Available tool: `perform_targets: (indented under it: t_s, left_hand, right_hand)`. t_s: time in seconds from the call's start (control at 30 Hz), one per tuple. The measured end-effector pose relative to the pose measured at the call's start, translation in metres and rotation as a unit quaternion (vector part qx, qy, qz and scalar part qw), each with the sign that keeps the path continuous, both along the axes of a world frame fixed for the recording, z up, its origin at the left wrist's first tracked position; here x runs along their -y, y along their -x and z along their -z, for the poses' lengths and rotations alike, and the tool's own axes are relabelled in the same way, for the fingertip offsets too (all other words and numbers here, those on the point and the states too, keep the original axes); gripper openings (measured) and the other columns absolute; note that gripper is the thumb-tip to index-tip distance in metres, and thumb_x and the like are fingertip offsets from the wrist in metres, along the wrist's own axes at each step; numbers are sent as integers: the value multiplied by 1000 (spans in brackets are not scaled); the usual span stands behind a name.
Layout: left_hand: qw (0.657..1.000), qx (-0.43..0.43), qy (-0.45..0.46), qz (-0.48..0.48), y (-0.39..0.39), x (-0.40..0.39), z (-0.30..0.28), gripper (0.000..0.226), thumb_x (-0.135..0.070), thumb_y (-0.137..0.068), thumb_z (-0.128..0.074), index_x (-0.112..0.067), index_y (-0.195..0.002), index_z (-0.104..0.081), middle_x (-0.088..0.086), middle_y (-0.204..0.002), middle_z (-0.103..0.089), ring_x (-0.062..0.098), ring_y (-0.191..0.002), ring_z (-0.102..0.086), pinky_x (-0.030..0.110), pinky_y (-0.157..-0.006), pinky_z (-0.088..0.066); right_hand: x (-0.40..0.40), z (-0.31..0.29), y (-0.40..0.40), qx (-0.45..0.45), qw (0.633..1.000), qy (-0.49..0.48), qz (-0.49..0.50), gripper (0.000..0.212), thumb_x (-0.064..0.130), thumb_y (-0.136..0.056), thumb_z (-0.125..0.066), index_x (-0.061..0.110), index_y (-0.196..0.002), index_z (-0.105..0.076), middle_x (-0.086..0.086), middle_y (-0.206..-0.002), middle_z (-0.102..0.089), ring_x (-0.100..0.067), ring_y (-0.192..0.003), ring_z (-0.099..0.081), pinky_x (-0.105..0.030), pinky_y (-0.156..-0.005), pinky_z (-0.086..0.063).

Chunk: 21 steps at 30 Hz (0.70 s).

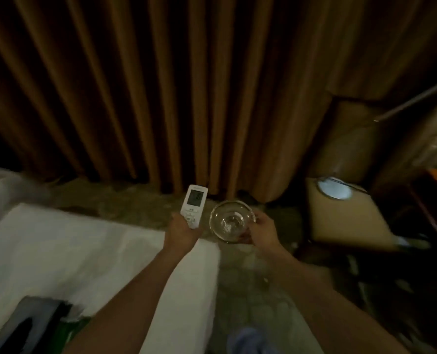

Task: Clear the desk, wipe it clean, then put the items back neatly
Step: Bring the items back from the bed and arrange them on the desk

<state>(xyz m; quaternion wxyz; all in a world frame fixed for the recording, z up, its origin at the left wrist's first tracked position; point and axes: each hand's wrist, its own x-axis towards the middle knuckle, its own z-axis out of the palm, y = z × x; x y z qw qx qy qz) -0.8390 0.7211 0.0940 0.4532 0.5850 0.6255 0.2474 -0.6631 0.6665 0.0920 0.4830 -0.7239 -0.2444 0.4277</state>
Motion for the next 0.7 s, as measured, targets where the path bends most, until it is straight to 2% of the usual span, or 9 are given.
perform_targets:
  t_s: [0.1,0.2,0.23,0.27,0.33,0.37,0.5,0.6,0.7]
  left_hand:
    - [994,17,-23,106,-84,36,-11,54,-11,-74,-79,0,-118,-49,4,-110,-59,20,-101,-59,31,-81,-50]
    - [980,30,-25,197,-166,89,-25,44,-2,-76,-74,-6,-110,-46,2,-100,-52,19,-96,-53,29,-80,-44]
    - [974,29,-19,225,-191,108,-27,48,-2,-75,-74,-6,-111,-43,4,-104,-53,21,-99,-54,30,-82,-45]
    - [967,24,-21,251,-218,126,-25,53,-3,-73,-75,-7,-113,-40,8,-111,-55,24,-102,-55,32,-84,-46]
    - [953,-4,-29,302,-268,167,-24,57,-6,-71,-74,-6,-115,-36,14,-119,-54,28,-104,-55,33,-83,-46]
    - [944,-20,-35,326,-293,190,-22,58,-8,-71,-73,-4,-117,-37,15,-120,-55,30,-106,-56,32,-82,-46]
    - [897,-48,-54,435,-383,298,-20,63,-15,-73,-75,-2,-122,-38,16,-125,-56,32,-112,-56,32,-88,-47]
    - [861,-58,-67,500,-437,383,-18,62,-16,-76,-74,1,-123,-36,18,-128,-53,33,-116,-53,35,-89,-46]
    - [823,-55,-69,562,-480,457,-19,63,-15,-79,-73,-1,-126,-34,17,-129,-49,32,-119,-51,34,-86,-47]
  right_hand:
    - [70,-15,-62,42,993,-14,108,12,8,-94,-51,10,-101,-61,-7,-91,-65,-21,-81,-62,-26,-60,-55]
    - [143,-24,-119,50,980,-15,192,18,3,-88,-52,14,-97,-63,-9,-95,-67,-27,-91,-63,-43,-81,-55]
    - [169,-26,-136,45,975,-22,218,19,2,-87,-52,15,-94,-63,-10,-94,-67,-29,-90,-64,-48,-81,-55]
    - [196,-27,-154,39,967,-29,248,19,1,-87,-52,16,-92,-63,-10,-92,-66,-29,-88,-65,-48,-77,-56]
    - [255,-30,-187,41,950,-31,307,18,0,-87,-52,13,-94,-62,-7,-86,-64,-25,-84,-63,-36,-63,-56]
    - [286,-32,-203,50,941,-31,333,17,-1,-87,-52,13,-92,-61,-5,-84,-63,-25,-84,-62,-32,-61,-54]
    - [416,-35,-264,46,902,-5,430,20,0,-91,-49,19,-89,-57,-3,-88,-60,-27,-84,-65,-39,-70,-56]
    - [511,-33,-298,34,871,-1,491,18,2,-94,-46,13,-105,-55,-7,-101,-59,-24,-81,-66,-33,-63,-58]
    - [587,-35,-318,20,825,-22,564,19,1,-94,-45,10,-108,-54,-9,-102,-59,-21,-77,-65,-25,-54,-52]
